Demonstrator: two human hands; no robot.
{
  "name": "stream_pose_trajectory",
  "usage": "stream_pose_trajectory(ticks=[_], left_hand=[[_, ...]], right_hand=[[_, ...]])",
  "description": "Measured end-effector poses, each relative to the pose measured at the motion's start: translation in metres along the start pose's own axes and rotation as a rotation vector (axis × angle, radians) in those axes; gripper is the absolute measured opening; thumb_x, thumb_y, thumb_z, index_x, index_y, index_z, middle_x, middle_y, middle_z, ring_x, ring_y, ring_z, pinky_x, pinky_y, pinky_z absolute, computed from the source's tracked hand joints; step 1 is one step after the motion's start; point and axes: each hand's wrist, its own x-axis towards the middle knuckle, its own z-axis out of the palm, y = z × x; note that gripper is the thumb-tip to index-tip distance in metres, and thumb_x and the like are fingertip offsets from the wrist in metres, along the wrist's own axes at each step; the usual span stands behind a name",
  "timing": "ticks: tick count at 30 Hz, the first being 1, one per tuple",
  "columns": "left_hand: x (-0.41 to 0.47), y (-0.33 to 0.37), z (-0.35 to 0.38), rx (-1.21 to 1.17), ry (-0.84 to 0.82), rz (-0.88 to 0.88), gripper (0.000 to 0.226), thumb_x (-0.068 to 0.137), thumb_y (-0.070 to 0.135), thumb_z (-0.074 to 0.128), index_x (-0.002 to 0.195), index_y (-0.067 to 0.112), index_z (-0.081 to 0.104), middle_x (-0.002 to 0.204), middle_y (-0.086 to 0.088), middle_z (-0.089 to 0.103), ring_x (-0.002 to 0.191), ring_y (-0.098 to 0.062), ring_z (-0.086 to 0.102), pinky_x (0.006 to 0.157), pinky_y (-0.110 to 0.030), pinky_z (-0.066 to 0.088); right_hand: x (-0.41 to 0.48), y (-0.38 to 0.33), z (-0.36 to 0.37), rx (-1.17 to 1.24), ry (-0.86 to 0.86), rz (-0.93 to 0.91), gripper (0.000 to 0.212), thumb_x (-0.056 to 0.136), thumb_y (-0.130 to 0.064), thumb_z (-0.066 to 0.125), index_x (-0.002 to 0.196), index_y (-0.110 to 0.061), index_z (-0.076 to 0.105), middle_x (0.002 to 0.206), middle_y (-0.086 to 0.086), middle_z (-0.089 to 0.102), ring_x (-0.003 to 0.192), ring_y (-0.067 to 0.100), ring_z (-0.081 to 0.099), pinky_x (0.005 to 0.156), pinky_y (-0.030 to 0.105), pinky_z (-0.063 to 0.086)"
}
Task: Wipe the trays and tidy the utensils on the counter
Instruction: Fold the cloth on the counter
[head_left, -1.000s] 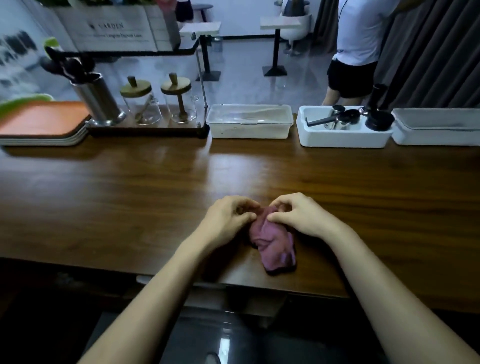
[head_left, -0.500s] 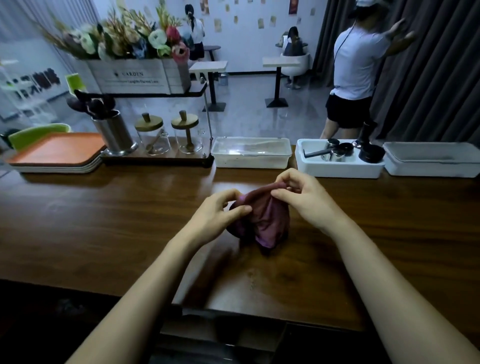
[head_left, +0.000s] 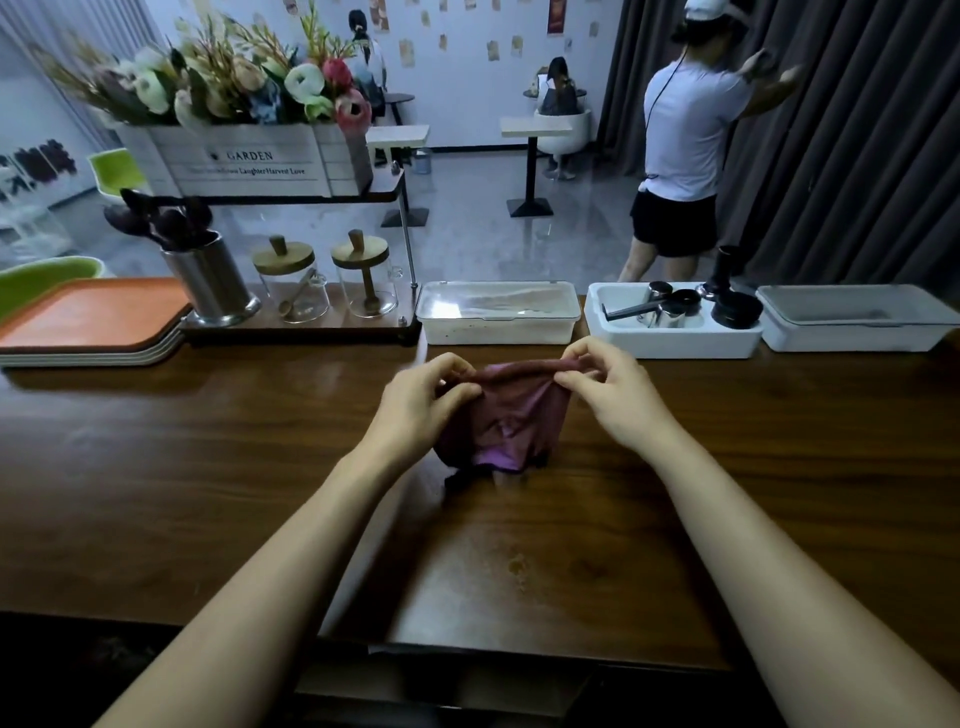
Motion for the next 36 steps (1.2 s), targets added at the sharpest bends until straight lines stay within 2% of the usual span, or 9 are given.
stream_pose_trajectory(ticks=[5, 10, 15, 19, 24, 26, 29, 33, 36], left_hand=[[-0.005, -0.003, -0.004, 0.166, 0.082, 0.284, 0.013, 0.088, 0.014, 0.073, 0.096, 0.022, 0.067, 0.096, 0.01, 0.064, 0.09, -0.013, 0.06, 0.074, -0.03, 0.048], [-0.068, -0.051, 0.026, 0.297, -0.181, 0.296, 0.013, 0.089, 0.023, 0.068, 0.101, 0.028, 0.071, 0.102, 0.01, 0.062, 0.091, -0.014, 0.053, 0.078, -0.034, 0.048], [-0.081, -0.062, 0.026, 0.267, -0.139, 0.209, 0.028, 0.089, 0.037, 0.069, 0.114, 0.026, 0.075, 0.111, 0.011, 0.066, 0.101, -0.013, 0.056, 0.087, -0.029, 0.048], [-0.084, -0.065, 0.021, 0.281, -0.093, 0.131, 0.025, 0.09, 0.035, 0.069, 0.113, 0.027, 0.074, 0.111, 0.013, 0.067, 0.104, -0.014, 0.06, 0.087, -0.036, 0.051], [-0.087, -0.065, 0.021, 0.254, -0.054, 0.132, 0.012, 0.09, 0.028, 0.076, 0.102, 0.024, 0.077, 0.107, 0.014, 0.069, 0.1, -0.011, 0.063, 0.086, -0.036, 0.053], [-0.089, -0.064, 0.019, 0.247, -0.061, 0.125, 0.008, 0.089, 0.029, 0.077, 0.096, 0.024, 0.078, 0.106, 0.014, 0.069, 0.1, -0.01, 0.062, 0.086, -0.034, 0.053], [-0.09, -0.061, 0.017, 0.261, -0.059, 0.083, 0.014, 0.092, 0.038, 0.072, 0.09, 0.025, 0.074, 0.098, 0.014, 0.068, 0.095, -0.011, 0.059, 0.083, -0.032, 0.049], [-0.088, -0.061, 0.018, 0.282, 0.002, 0.029, 0.005, 0.096, 0.029, 0.063, 0.096, 0.028, 0.067, 0.09, 0.011, 0.069, 0.085, -0.017, 0.057, 0.077, -0.038, 0.047], [-0.084, -0.062, 0.019, 0.283, 0.019, -0.018, 0.003, 0.093, 0.031, 0.068, 0.094, 0.028, 0.07, 0.09, 0.008, 0.069, 0.083, -0.021, 0.057, 0.076, -0.035, 0.045]], right_hand=[[-0.01, -0.004, -0.003, -0.052, -0.056, -0.037, 0.018, 0.087, -0.014, 0.073, 0.093, -0.029, 0.065, 0.095, -0.008, 0.071, 0.095, 0.011, 0.067, 0.089, 0.037, 0.054], [-0.048, 0.018, 0.011, -0.49, -0.515, 0.135, 0.028, 0.083, -0.013, 0.062, 0.092, -0.039, 0.067, 0.112, -0.017, 0.061, 0.106, 0.008, 0.059, 0.096, 0.038, 0.05], [-0.039, 0.015, 0.04, -0.508, -0.277, -0.023, 0.023, 0.089, -0.022, 0.06, 0.101, -0.039, 0.071, 0.112, -0.017, 0.067, 0.107, 0.011, 0.057, 0.093, 0.032, 0.047], [-0.031, 0.012, 0.068, -0.579, -0.435, -0.092, 0.038, 0.089, -0.029, 0.061, 0.126, -0.038, 0.065, 0.127, -0.014, 0.064, 0.119, 0.019, 0.05, 0.103, 0.037, 0.043], [-0.039, 0.014, 0.069, -0.605, -0.487, -0.053, 0.026, 0.088, -0.056, 0.063, 0.104, -0.037, 0.071, 0.117, -0.013, 0.059, 0.112, 0.015, 0.044, 0.098, 0.038, 0.041], [-0.039, 0.019, 0.07, -0.583, -0.383, -0.085, 0.023, 0.092, -0.053, 0.06, 0.101, -0.035, 0.071, 0.108, -0.011, 0.062, 0.108, 0.017, 0.049, 0.094, 0.037, 0.043], [-0.029, 0.018, 0.077, -0.615, -0.249, -0.095, 0.023, 0.095, -0.041, 0.062, 0.115, -0.031, 0.068, 0.119, -0.006, 0.064, 0.113, 0.023, 0.052, 0.097, 0.038, 0.044], [-0.021, 0.001, 0.102, -0.624, -0.337, -0.137, 0.041, 0.087, -0.044, 0.069, 0.127, -0.033, 0.065, 0.128, -0.004, 0.06, 0.118, 0.024, 0.047, 0.098, 0.039, 0.042], [-0.02, 0.002, 0.122, -0.662, -0.309, -0.121, 0.031, 0.086, -0.044, 0.07, 0.113, -0.028, 0.067, 0.117, -0.001, 0.059, 0.114, 0.025, 0.049, 0.089, 0.038, 0.043]])
